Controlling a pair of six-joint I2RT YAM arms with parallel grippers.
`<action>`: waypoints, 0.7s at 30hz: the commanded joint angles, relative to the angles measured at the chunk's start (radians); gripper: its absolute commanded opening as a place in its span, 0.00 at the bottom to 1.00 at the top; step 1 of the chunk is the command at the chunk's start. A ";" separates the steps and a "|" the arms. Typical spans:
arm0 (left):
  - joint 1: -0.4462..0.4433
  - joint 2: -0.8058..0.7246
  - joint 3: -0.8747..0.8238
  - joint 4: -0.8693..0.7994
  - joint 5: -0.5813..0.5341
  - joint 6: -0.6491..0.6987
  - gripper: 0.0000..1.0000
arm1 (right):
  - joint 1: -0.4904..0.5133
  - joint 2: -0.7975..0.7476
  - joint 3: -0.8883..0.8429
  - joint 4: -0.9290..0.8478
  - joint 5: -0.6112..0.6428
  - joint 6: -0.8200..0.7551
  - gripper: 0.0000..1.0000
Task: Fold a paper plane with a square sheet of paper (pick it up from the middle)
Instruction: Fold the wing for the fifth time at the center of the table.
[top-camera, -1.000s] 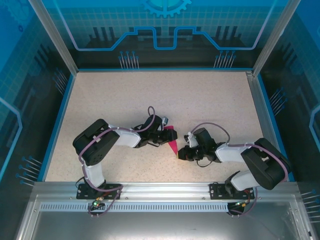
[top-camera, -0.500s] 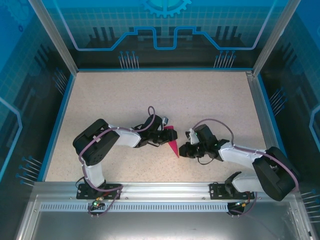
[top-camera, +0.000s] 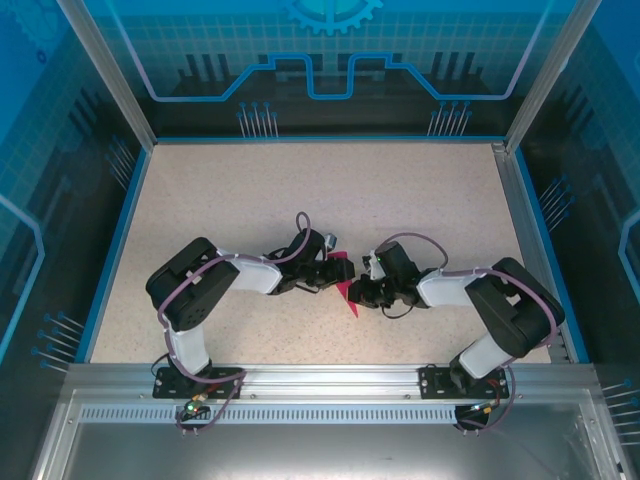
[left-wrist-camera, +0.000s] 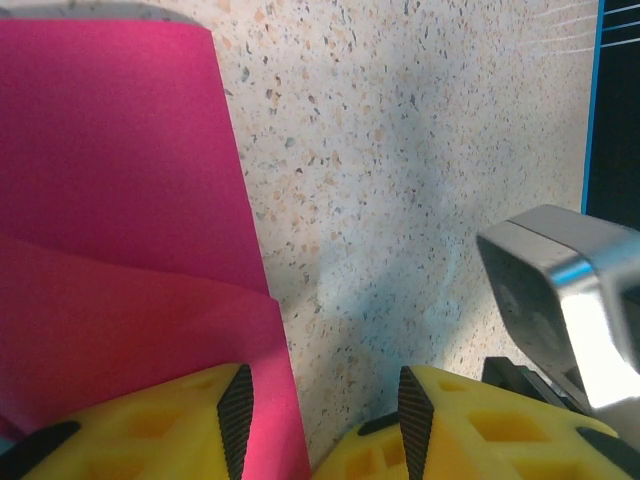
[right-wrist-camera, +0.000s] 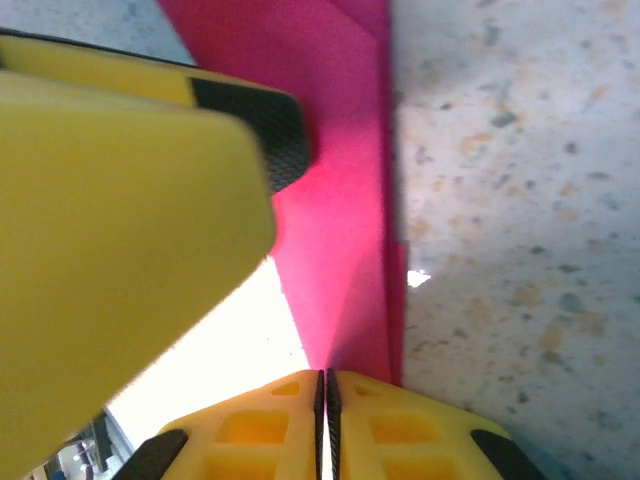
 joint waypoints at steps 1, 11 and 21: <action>-0.003 0.072 -0.004 -0.052 -0.027 0.022 0.47 | 0.009 0.012 -0.032 -0.062 0.061 -0.002 0.12; -0.003 0.081 0.002 -0.063 -0.028 0.027 0.47 | 0.010 -0.072 -0.114 -0.156 -0.035 -0.102 0.16; -0.002 0.083 0.000 -0.060 -0.022 0.027 0.47 | 0.008 -0.249 -0.063 -0.259 0.014 -0.154 0.12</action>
